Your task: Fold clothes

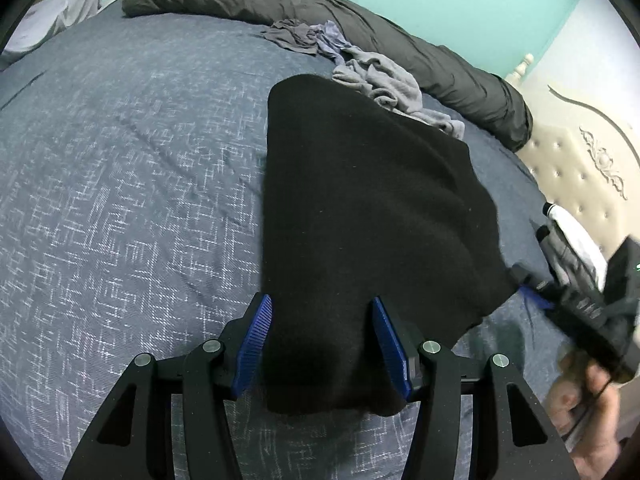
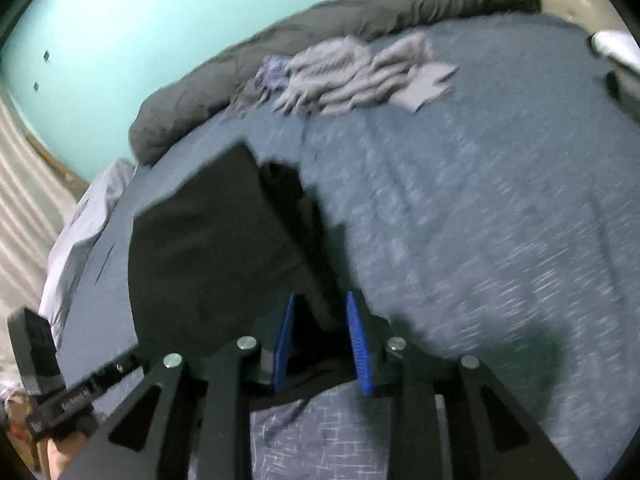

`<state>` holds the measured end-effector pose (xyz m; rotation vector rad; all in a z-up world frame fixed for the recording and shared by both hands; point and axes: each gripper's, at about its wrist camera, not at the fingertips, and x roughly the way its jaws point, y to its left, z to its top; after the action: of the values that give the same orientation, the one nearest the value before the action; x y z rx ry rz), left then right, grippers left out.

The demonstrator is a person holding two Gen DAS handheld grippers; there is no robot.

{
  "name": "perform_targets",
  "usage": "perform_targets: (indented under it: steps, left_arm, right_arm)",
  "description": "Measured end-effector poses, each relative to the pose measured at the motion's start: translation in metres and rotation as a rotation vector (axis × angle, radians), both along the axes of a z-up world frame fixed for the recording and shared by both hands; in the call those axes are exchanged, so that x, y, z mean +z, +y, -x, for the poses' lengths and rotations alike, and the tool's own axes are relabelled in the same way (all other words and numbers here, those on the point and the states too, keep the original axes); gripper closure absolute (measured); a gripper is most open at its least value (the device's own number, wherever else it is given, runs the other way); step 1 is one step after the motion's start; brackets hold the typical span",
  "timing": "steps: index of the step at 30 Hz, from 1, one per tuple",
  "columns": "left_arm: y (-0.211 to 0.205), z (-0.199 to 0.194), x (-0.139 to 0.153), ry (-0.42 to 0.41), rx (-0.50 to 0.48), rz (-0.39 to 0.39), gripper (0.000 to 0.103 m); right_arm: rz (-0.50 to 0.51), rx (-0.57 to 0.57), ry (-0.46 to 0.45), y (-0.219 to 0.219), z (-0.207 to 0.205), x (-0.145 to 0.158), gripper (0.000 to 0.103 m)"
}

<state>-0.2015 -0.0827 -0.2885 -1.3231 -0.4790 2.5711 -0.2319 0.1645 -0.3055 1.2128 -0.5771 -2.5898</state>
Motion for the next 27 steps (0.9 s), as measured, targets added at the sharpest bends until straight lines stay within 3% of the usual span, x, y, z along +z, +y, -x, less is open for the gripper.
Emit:
perform_targets:
  steps: [3, 10, 15, 19, 24, 27]
  left_arm:
    - [0.000, 0.000, 0.000, -0.001, 0.001, -0.002, 0.047]
    - [-0.001, 0.000, 0.001, -0.005, 0.003, -0.006, 0.047]
    - [0.000, 0.002, 0.000, -0.005, -0.008, 0.006, 0.047]
    - [0.000, 0.003, -0.003, -0.012, -0.013, 0.007, 0.046]
    - [0.002, 0.002, -0.001, -0.007, -0.023, 0.021, 0.046]
    - [0.002, 0.003, -0.001, -0.009, -0.023, 0.017, 0.046]
  right_arm:
    - [0.002, 0.031, 0.089, -0.004, 0.003, 0.025, 0.075]
    - [-0.063, 0.198, 0.139, -0.060, 0.047, 0.048, 0.075]
    - [-0.159, 0.253, 0.059, -0.090, 0.090, 0.038, 0.081]
    - [-0.233, 0.232, -0.037, -0.097, 0.124, 0.019, 0.096]
    - [-0.285, 0.226, -0.117, -0.095, 0.145, -0.005, 0.099]
    - [-0.332, 0.255, -0.111, -0.100, 0.145, -0.008, 0.099]
